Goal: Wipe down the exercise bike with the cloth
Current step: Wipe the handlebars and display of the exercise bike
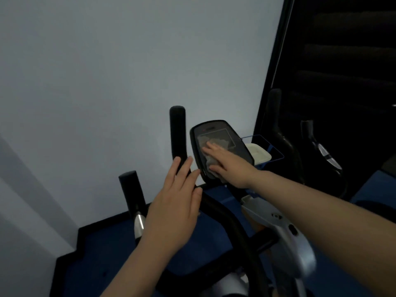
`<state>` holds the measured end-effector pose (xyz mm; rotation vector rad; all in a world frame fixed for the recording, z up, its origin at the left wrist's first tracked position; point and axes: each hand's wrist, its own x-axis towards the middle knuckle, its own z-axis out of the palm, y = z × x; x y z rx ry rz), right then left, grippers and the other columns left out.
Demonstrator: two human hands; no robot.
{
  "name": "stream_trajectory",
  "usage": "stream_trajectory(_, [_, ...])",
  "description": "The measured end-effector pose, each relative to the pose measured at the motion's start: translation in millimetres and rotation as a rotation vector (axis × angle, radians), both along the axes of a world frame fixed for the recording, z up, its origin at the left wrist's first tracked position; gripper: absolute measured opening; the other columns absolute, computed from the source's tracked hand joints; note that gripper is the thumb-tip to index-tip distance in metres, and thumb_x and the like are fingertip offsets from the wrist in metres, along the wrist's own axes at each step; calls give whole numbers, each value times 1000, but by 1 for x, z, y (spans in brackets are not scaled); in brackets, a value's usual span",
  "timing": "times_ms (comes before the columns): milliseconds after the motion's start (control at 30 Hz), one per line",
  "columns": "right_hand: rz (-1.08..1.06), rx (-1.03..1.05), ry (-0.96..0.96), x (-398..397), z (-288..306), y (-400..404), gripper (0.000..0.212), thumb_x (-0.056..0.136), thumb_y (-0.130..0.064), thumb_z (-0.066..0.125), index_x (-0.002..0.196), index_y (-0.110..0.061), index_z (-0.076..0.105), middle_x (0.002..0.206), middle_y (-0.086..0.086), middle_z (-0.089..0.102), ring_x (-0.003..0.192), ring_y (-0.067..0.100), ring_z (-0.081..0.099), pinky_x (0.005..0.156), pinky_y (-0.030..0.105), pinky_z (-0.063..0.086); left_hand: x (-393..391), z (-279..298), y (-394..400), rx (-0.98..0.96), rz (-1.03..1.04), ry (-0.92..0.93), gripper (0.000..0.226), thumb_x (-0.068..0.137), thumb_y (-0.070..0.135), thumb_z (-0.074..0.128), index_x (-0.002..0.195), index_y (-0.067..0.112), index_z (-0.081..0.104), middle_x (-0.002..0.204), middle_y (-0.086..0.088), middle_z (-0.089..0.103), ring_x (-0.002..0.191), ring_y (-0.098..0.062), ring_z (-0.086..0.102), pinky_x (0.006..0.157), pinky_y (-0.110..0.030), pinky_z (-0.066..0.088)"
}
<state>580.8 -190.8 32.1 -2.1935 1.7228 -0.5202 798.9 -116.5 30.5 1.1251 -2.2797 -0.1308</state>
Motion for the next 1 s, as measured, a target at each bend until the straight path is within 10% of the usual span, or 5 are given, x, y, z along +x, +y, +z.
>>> stream_trajectory(167, [-132,245,-235,-43,30,72,32,99,-29,53,131,-23,54,113,4,63,101,20,61,79,28,51,0,4,13,83,8,92,47,102,32,36,145,17,43,160,11,13,148,0,-4,119,-21,8])
stream_trajectory(433, [-266,71,-99,-41,-8,196,22,95,-39,55,111,-25,60,111,-11,61,103,7,56,85,29,46,-47,-5,106,513,-174,228,39,99,43,43,137,51,38,140,51,7,135,24,-6,116,-18,6])
stream_trajectory(533, [-214,71,-44,-43,-9,202,29,95,-41,52,119,-26,58,123,-15,53,116,2,46,94,24,40,-49,-9,113,488,-137,158,43,101,39,43,144,42,37,151,39,9,135,24,-12,115,-17,4])
stream_trajectory(700, [-214,354,61,-25,15,145,23,97,-26,49,109,-11,61,104,2,59,87,15,53,60,26,34,-53,-11,119,383,-81,-16,50,103,41,36,151,37,24,158,28,-2,138,16,-21,115,-17,2])
stream_trajectory(1000, [-277,325,-65,-29,5,143,28,94,-38,52,117,-26,61,115,5,63,105,26,59,84,35,48,-49,-11,118,355,-96,-44,52,103,39,39,153,29,26,159,25,-3,141,12,-19,117,-20,4])
